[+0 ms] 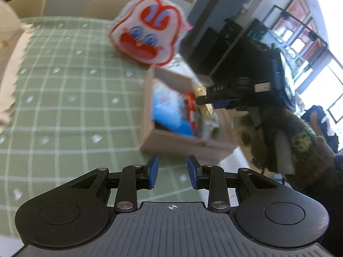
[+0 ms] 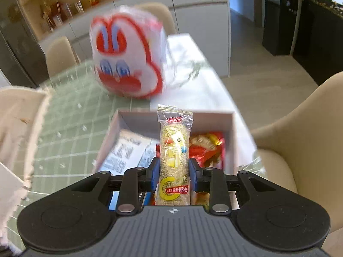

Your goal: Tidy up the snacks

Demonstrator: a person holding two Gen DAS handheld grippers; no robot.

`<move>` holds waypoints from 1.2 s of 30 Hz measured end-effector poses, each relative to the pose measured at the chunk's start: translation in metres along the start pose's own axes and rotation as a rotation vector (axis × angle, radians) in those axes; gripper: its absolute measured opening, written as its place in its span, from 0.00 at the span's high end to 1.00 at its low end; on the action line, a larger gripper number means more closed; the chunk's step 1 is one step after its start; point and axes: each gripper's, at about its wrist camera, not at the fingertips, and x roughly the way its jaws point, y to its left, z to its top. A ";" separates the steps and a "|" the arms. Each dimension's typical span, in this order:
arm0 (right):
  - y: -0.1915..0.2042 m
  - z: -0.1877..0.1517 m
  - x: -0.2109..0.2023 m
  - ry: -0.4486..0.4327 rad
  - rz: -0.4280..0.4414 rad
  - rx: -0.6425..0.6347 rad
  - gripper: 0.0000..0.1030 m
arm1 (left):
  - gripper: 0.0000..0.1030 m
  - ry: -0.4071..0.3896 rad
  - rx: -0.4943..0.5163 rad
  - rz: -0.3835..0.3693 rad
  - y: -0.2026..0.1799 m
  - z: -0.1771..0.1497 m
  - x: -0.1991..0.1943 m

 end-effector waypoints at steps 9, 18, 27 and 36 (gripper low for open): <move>0.004 -0.038 -0.080 -0.180 -0.053 0.080 0.40 | 0.67 -0.034 0.100 -0.016 0.016 0.013 -0.041; 0.013 -0.130 -0.183 -0.136 -0.108 0.215 0.35 | 0.83 0.016 0.253 -0.131 -0.003 0.010 -0.056; 0.097 -0.176 -0.201 -0.212 -0.087 0.210 0.35 | 0.84 0.001 0.319 -0.158 -0.009 -0.008 -0.085; 0.119 -0.174 -0.208 -0.224 -0.129 0.101 0.35 | 0.84 -0.042 0.318 -0.059 -0.018 -0.011 -0.096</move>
